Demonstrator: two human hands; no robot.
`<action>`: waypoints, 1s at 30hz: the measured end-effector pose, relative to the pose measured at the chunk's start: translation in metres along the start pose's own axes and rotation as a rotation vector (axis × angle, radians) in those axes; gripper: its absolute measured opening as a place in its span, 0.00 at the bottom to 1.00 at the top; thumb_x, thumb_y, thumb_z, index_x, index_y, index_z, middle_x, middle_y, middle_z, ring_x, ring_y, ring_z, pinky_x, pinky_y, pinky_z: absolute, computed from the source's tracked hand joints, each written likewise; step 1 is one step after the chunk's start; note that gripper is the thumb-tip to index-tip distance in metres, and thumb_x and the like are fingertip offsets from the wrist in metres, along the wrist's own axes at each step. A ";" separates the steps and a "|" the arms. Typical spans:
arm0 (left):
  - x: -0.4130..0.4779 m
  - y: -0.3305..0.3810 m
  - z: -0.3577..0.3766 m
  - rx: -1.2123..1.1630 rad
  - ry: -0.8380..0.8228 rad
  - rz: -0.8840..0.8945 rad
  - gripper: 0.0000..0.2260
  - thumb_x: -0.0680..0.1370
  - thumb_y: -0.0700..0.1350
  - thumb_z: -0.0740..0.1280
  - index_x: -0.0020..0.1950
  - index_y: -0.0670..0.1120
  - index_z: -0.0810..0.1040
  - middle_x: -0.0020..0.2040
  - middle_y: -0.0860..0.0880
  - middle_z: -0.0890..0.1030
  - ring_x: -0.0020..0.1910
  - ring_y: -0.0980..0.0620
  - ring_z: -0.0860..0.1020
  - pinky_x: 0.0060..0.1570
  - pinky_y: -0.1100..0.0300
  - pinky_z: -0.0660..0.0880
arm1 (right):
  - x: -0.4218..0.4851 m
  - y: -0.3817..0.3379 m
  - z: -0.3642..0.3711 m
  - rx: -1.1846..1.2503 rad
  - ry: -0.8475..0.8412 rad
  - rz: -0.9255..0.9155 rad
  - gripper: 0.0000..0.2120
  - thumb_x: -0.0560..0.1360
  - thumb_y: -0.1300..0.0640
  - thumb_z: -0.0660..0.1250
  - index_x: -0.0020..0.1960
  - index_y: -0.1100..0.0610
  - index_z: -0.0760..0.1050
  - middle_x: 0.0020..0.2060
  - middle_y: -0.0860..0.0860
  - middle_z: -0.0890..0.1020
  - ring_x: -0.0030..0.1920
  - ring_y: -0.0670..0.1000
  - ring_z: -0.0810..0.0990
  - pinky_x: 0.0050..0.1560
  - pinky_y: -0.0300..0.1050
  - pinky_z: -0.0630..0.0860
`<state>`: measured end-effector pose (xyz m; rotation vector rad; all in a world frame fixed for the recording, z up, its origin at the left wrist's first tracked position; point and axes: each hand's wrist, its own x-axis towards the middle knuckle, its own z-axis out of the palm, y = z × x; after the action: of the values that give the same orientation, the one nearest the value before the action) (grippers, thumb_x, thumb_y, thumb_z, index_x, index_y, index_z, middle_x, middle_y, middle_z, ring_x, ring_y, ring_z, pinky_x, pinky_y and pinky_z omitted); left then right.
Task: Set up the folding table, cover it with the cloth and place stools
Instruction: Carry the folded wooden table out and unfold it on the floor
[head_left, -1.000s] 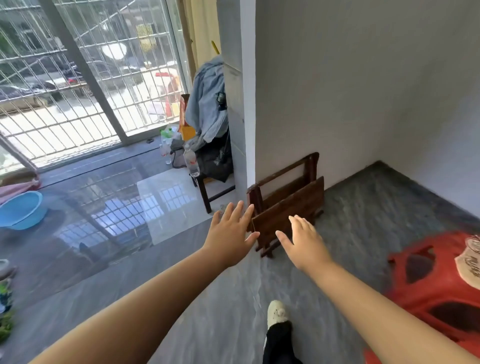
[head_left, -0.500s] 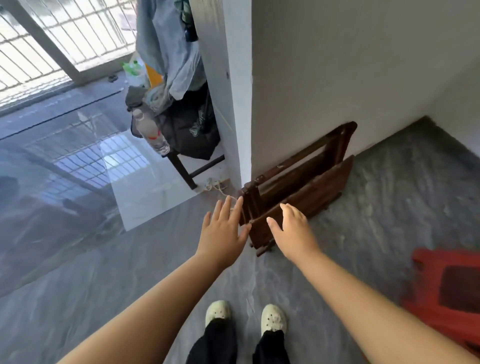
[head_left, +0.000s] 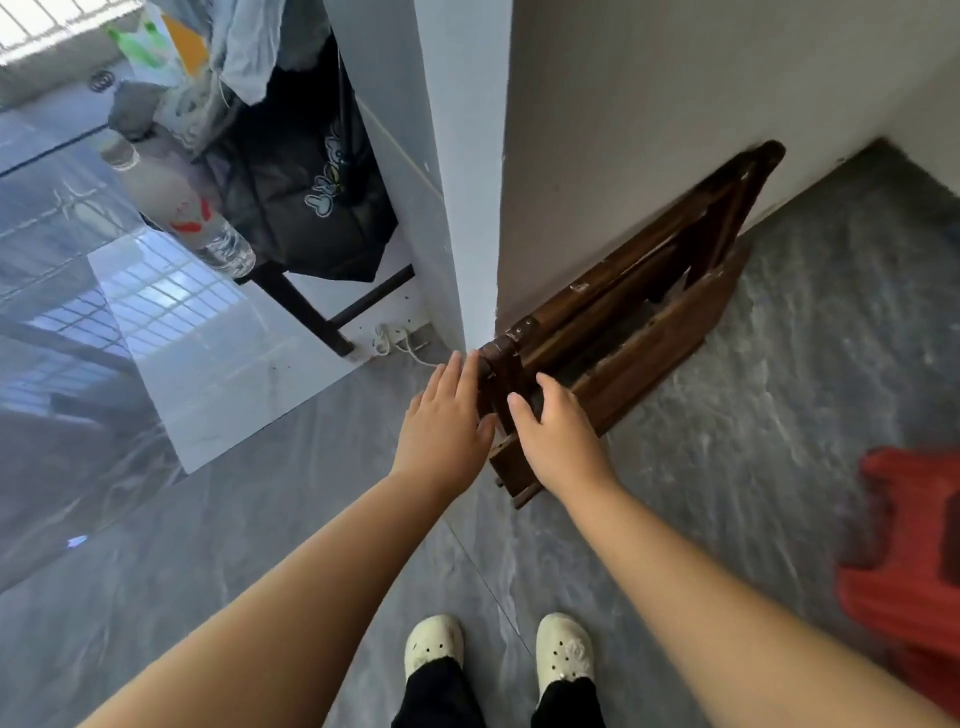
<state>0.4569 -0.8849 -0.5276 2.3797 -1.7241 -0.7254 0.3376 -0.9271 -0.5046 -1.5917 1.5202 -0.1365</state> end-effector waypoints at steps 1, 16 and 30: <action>0.004 -0.001 0.003 -0.025 0.006 -0.002 0.30 0.80 0.52 0.58 0.77 0.49 0.46 0.78 0.48 0.52 0.76 0.48 0.51 0.73 0.51 0.52 | 0.006 -0.001 0.003 0.012 0.004 0.003 0.25 0.80 0.48 0.55 0.74 0.55 0.58 0.72 0.53 0.65 0.71 0.53 0.64 0.66 0.46 0.65; 0.029 0.001 0.019 -0.144 0.150 -0.042 0.25 0.79 0.46 0.62 0.74 0.48 0.59 0.66 0.47 0.72 0.63 0.47 0.72 0.56 0.52 0.74 | 0.092 0.006 -0.005 0.728 -0.045 0.286 0.17 0.78 0.49 0.60 0.63 0.56 0.71 0.54 0.53 0.80 0.54 0.51 0.79 0.56 0.47 0.74; 0.036 0.002 0.021 -0.109 0.134 -0.083 0.23 0.78 0.49 0.64 0.72 0.51 0.60 0.63 0.48 0.75 0.62 0.46 0.71 0.53 0.52 0.74 | 0.115 0.006 -0.024 1.155 -0.061 0.373 0.19 0.77 0.64 0.63 0.67 0.59 0.68 0.58 0.59 0.78 0.61 0.58 0.77 0.61 0.55 0.73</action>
<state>0.4542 -0.9147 -0.5560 2.3788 -1.5030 -0.6376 0.3455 -1.0357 -0.5501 -0.3883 1.2580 -0.6162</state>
